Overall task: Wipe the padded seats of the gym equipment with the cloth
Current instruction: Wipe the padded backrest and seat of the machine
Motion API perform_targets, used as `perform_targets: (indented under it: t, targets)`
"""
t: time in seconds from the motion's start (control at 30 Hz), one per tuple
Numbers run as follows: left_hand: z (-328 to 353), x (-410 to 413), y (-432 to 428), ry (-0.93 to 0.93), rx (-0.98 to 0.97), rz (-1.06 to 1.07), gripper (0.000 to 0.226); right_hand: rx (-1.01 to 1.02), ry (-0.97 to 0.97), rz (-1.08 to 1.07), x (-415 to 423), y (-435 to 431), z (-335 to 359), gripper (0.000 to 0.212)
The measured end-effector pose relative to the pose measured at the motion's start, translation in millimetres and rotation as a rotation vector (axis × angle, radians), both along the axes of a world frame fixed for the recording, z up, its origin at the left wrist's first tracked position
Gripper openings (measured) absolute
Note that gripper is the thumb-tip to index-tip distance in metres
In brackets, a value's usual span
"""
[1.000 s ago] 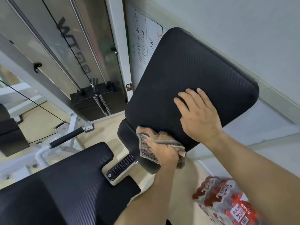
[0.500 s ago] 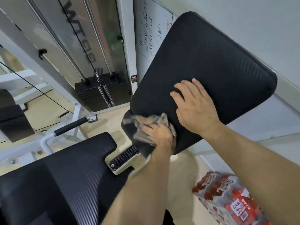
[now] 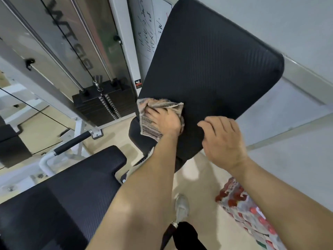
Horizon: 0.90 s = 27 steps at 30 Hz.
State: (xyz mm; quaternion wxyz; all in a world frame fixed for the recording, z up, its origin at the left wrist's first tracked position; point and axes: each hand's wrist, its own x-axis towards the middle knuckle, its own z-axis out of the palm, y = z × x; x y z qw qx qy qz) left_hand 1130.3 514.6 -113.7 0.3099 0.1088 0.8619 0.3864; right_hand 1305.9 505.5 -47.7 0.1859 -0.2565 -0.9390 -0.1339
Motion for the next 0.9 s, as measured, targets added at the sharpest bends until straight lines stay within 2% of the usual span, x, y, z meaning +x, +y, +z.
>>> perform_targets:
  t: [0.13,0.23,0.3,0.37,0.43,0.5,0.57,0.63,0.77,0.9]
  targets:
    - [-21.9,39.4,-20.7,0.108,-0.002,-0.042,0.069,-0.314,-0.018,-0.165,31.5,-22.9,-35.4,0.020]
    - [-28.5,99.9,-57.1,0.111,0.022,-0.273,0.079,-0.725,0.104,-0.519,43.1,-35.2,-49.4,0.023]
    - [-31.7,122.9,-79.2,0.197,0.024,-0.491,0.078,-1.192,0.375,-0.785,43.8,-41.2,-56.3,0.035]
    - [-35.6,127.7,-93.7,0.429,-0.026,-0.741,0.067,-1.708,0.742,-0.990,38.0,-47.2,-60.4,0.046]
    - [-33.5,116.1,-98.1,0.654,-0.061,-0.924,0.059,-2.078,1.053,-1.026,28.1,-54.0,-67.0,0.063]
    - [-30.0,96.6,-96.8,0.884,-0.013,-1.086,0.051,-2.277,1.300,-0.943,12.7,-58.5,-74.7,0.070]
    - [-23.3,74.9,-90.8,1.084,0.017,-1.226,0.047,-2.295,1.456,-0.935,-4.5,-56.2,-75.1,0.064]
    - [-11.4,55.5,-80.6,1.197,0.080,-1.305,0.042,-2.278,1.520,-0.948,-18.4,-47.4,-66.6,0.057]
    - [32.0,44.4,-44.0,1.395,0.140,-1.374,0.052,-2.152,1.433,-1.000,-28.2,-21.1,-29.7,0.055]
    - [89.0,49.8,3.0,1.507,0.200,-1.356,0.056,-1.819,1.227,-1.012,-25.6,29.1,17.2,0.080]
